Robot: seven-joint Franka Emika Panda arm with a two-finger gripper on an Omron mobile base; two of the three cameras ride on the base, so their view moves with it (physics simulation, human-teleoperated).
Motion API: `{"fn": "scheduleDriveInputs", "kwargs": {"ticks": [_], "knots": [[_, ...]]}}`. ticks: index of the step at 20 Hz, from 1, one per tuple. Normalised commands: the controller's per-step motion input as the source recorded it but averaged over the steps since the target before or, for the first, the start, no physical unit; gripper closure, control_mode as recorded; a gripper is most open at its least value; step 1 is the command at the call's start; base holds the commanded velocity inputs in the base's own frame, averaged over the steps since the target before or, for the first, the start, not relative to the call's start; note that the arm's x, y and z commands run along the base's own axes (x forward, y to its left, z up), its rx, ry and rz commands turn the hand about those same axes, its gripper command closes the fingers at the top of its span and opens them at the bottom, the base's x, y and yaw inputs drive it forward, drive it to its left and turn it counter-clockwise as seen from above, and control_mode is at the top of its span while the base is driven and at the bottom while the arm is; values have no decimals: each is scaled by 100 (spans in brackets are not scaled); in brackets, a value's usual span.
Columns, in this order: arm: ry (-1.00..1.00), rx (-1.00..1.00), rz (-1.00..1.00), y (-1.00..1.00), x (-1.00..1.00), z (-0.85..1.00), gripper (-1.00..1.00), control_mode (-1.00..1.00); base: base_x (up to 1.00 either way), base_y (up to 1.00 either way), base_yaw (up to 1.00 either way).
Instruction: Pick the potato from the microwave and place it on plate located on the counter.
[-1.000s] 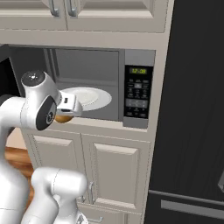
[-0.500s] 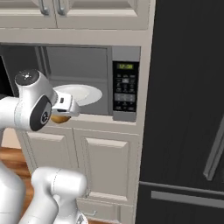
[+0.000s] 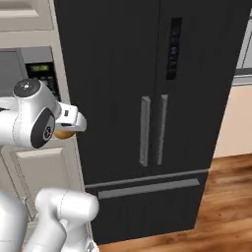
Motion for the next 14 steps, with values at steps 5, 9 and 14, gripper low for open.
{"fn": "scheduleDriveInputs", "kwargs": {"ticks": [5,9,14], "knots": [[0,0,0,0,0,0,100,100,0,-51,-86],[0,0,0,0,0,0,100,100,0,-30,-91],[0,0,0,0,0,0,100,100,0,-12,-95]]}}
